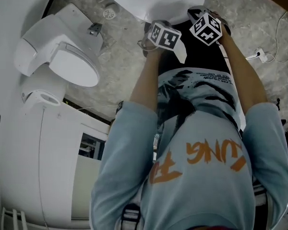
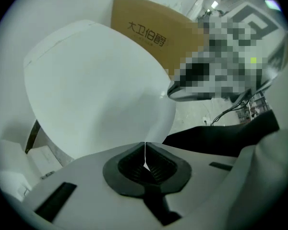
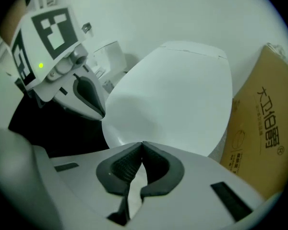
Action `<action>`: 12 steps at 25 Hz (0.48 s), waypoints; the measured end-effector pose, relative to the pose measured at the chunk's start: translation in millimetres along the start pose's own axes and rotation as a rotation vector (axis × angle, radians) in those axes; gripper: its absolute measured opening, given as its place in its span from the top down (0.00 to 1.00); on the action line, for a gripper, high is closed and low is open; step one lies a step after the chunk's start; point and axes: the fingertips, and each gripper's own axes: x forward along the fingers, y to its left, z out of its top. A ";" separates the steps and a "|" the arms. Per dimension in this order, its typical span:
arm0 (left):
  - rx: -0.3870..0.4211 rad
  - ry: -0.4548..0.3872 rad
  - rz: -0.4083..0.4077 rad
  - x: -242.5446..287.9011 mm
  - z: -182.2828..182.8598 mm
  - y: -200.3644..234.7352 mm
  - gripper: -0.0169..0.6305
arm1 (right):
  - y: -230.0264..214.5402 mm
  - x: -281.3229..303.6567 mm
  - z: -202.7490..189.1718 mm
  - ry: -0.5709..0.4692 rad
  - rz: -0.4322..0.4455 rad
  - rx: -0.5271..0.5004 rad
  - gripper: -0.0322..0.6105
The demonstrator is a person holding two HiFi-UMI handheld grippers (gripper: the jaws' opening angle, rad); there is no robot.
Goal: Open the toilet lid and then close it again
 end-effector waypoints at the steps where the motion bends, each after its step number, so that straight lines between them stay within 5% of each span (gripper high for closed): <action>1: -0.018 -0.047 0.018 -10.6 4.2 2.6 0.93 | -3.6 -7.5 5.0 -0.022 -0.007 0.035 0.93; 7: -0.089 -0.266 0.150 -95.4 29.4 28.5 0.93 | -18.2 -62.8 47.0 -0.176 -0.064 0.186 0.93; 12: -0.233 -0.466 0.244 -176.5 39.7 52.6 0.93 | -5.8 -105.6 102.0 -0.314 -0.097 0.212 0.93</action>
